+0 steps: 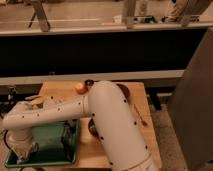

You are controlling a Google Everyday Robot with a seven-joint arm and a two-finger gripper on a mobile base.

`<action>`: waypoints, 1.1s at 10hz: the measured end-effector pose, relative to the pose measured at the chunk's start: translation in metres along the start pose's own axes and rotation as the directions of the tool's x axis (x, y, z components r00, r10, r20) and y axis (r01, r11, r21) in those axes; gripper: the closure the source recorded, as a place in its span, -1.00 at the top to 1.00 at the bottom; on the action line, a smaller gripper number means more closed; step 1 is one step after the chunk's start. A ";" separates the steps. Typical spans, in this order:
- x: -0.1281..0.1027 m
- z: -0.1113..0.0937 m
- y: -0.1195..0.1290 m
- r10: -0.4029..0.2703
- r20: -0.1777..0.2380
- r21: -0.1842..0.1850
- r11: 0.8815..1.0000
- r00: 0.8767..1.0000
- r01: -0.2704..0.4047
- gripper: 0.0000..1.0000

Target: Wipe tray with towel

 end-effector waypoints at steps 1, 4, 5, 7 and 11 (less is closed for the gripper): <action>0.004 0.001 -0.009 -0.030 0.002 -0.017 0.999 1.000 0.030 -1.00; 0.026 -0.019 -0.022 -0.041 -0.049 -0.009 0.999 0.998 0.040 -1.00; 0.042 -0.028 -0.023 -0.035 -0.067 -0.002 0.999 0.997 0.035 -1.00; 0.069 -0.041 -0.024 -0.023 -0.082 0.016 1.000 0.996 0.024 -1.00; 0.106 -0.055 -0.004 0.036 -0.078 0.051 0.998 0.996 -0.032 -1.00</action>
